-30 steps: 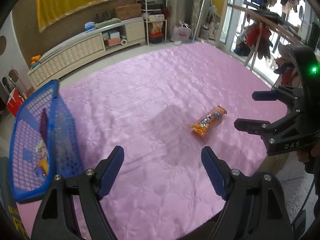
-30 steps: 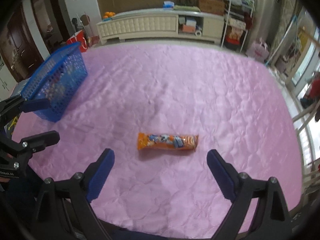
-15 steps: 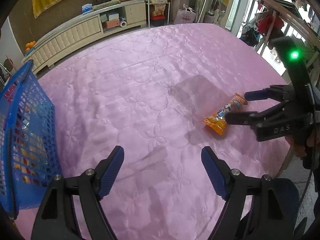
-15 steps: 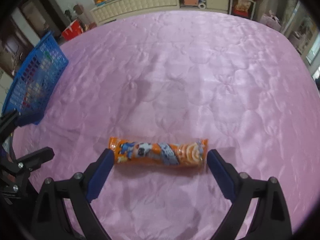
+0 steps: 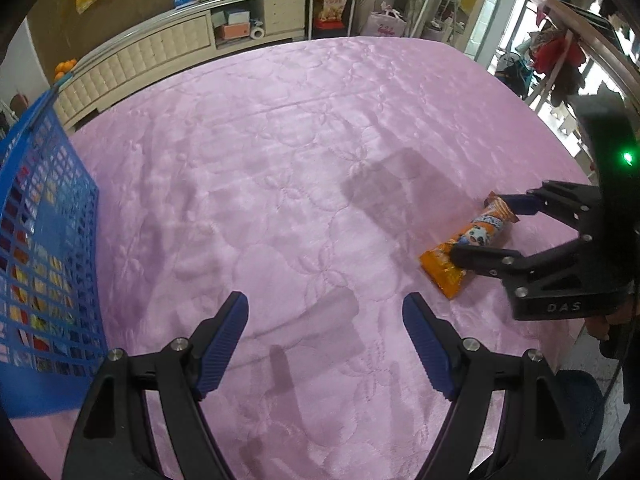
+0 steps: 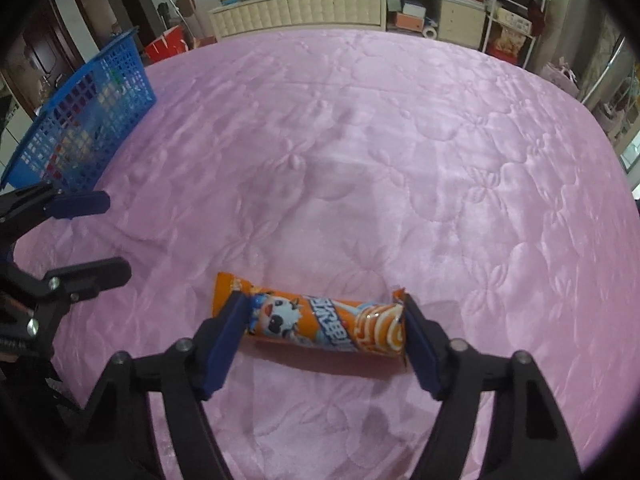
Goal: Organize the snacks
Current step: 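Lower the right gripper and grasp the orange snack bar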
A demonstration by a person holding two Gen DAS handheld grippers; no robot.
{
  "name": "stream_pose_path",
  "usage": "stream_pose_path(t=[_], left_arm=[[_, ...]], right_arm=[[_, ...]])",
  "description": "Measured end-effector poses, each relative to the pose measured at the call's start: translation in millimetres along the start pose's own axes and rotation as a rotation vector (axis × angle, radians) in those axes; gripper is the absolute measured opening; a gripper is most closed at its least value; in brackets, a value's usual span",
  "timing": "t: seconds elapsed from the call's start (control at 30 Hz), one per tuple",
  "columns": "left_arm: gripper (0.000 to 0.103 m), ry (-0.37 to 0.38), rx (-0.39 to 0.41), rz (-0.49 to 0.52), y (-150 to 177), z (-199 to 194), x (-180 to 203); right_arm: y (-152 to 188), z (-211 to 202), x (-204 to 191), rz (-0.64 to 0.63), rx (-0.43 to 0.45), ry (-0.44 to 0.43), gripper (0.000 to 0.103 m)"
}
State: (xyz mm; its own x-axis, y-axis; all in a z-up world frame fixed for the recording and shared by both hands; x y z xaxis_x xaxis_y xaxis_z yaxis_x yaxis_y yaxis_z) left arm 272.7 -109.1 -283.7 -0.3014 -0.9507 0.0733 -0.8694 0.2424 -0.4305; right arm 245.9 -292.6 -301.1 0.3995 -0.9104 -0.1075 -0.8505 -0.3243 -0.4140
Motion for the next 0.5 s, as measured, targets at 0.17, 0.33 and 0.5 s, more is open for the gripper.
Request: stream_pose_path(t=[0.17,0.33,0.5], left_arm=[[0.078,0.007,0.010,-0.024,0.4,-6.3,-6.8],[0.078,0.002,0.028,-0.022,-1.9,-15.4,-7.4],[0.078,-0.001,0.053,-0.021,-7.2,-29.6,-9.5]], right_arm=[[3.8,-4.6,-8.1,-0.019,0.030,0.016,0.072],[6.1,-7.3,-15.6,-0.008,0.024,-0.008,0.072],[-1.8,-21.0,-24.5,-0.008,0.048,-0.008,0.072]])
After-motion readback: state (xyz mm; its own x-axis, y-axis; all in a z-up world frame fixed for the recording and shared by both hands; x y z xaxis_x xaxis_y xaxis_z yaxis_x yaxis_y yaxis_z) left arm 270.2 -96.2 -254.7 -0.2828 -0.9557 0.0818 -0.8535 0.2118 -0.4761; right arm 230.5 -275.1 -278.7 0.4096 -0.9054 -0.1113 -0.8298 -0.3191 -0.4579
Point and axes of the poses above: each gripper's, at about its wrist camera, not at the fingertips, and z roughly the way its jaws point, x to its right, y to its underside, the point moved 5 cm from there along z, roughly the way its jaws point, and after that the axes turned 1 degree about -x, right-handed, at the moved point
